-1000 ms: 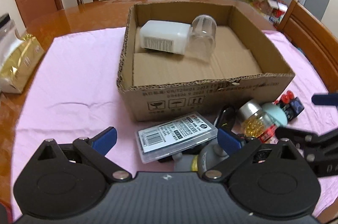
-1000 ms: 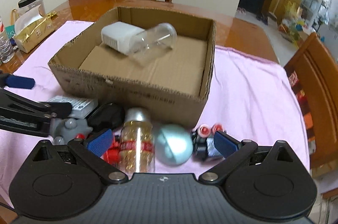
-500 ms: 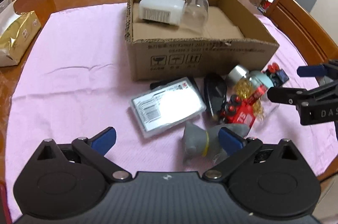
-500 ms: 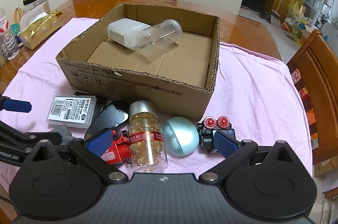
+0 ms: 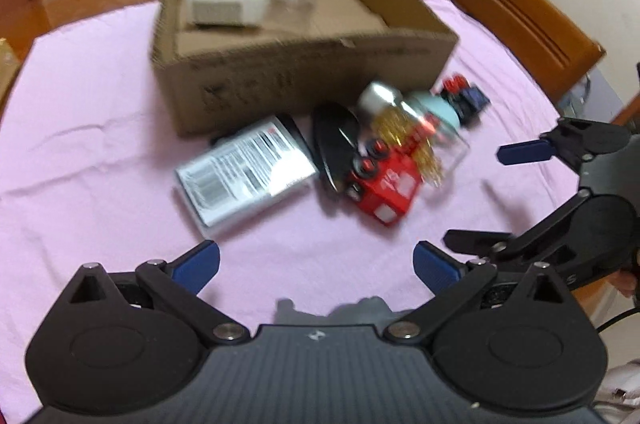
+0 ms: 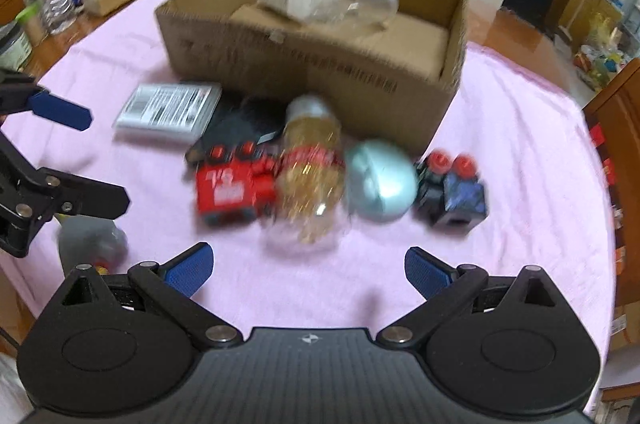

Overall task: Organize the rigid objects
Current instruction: 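Grasp the grey toy figure with the left gripper, then grasp the red S.L toy robot with the right gripper while the left holds the grey figure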

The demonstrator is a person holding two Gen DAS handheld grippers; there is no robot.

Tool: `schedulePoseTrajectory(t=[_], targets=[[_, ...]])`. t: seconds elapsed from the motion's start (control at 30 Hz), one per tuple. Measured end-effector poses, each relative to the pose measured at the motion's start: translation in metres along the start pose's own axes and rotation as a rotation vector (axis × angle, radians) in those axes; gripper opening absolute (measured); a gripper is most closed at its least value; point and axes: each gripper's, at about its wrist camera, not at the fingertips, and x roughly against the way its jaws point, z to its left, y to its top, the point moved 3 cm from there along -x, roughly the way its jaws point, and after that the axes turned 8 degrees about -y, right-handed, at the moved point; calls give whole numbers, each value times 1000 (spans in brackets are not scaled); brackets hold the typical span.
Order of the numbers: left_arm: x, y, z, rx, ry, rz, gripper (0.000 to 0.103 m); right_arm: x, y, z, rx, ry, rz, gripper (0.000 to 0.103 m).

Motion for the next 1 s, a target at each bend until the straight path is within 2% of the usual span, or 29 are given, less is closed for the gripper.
schedulePoseTrajectory(t=[0.23, 0.3, 0.53, 0.63, 0.67, 0.7, 0.73, 0.83, 1.0], targets=[[5, -16, -6, -76, -3, 24, 102, -14, -21, 11, -24, 59, 33, 103], [8, -22, -5, -88, -7, 41, 102, -14, -24, 17, 9, 38, 11, 103], [3, -36, -5, -80, -27, 65, 100, -13, -27, 16, 14, 50, -30, 103], [0, -39, -6, -74, -39, 70, 89, -13, -26, 16, 12, 49, -32, 103], [-1, -40, -6, -71, -43, 75, 79, -13, -26, 15, 11, 49, -34, 103], [-1, -41, -5, -62, -58, 86, 74, -13, -27, 15, 9, 48, -35, 103], [-1, -41, -5, -51, -66, 83, 74, -12, -27, 15, 6, 47, -36, 103], [3, -42, 2, -28, -33, 65, 74, -12, -28, 16, -2, 41, -37, 103], [17, -39, 37, 50, 102, 7, 74, -10, -32, 16, -22, 30, -53, 103]])
